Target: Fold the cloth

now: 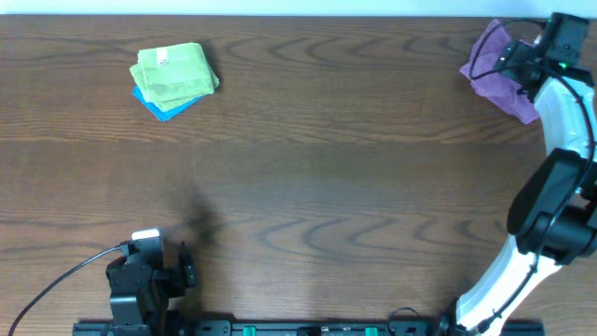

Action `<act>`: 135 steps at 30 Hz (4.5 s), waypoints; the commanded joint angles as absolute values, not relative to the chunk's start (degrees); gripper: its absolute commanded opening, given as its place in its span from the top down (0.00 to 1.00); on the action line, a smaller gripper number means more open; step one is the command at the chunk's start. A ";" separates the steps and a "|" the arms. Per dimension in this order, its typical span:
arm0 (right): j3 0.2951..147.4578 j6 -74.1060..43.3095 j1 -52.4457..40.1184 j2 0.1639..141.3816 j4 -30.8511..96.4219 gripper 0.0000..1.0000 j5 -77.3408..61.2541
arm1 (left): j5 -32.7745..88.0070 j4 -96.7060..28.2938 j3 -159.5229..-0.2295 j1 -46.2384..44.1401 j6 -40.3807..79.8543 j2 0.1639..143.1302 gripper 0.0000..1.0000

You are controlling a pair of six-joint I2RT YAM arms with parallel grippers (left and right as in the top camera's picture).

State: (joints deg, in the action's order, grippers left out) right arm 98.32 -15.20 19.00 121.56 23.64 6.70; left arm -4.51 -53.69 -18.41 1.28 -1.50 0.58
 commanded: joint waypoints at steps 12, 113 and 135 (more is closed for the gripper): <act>99.59 -24.21 20.56 128.60 18.72 0.18 0.99 | -5.54 -56.47 -17.41 1.26 -1.69 0.21 0.05; 86.13 10.35 -19.86 106.87 47.72 0.23 -6.22 | -5.54 -56.47 -17.41 1.26 -1.69 0.21 0.05; 86.13 6.66 -20.16 118.78 40.80 0.41 -13.65 | -5.54 -56.47 -17.41 1.26 -1.69 0.21 0.05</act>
